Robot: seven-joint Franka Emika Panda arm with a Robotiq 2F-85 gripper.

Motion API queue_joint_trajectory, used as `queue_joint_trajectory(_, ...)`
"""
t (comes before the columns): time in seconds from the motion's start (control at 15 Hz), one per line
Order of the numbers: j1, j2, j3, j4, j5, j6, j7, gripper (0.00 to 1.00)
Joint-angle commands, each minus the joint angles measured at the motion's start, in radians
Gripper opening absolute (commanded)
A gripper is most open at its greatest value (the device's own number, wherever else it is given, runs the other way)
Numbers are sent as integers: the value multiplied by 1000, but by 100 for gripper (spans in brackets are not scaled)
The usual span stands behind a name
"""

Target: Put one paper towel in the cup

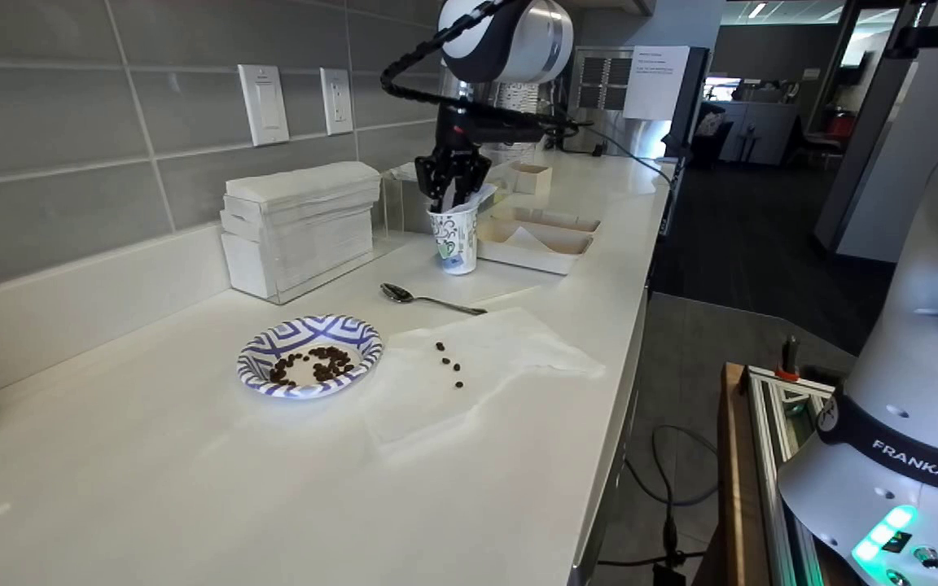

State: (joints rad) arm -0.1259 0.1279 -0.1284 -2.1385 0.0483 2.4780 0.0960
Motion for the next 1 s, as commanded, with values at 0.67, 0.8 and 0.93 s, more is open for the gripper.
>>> queue_joint_trajectory(0.67,3,-98,-6,-54,-50,-45,36,29)
queue_joint_trajectory(0.8,3,-121,-8,-62,-70,-60,51,31)
queue_joint_trajectory(0.93,1,-144,-8,-71,-91,-84,69,35)
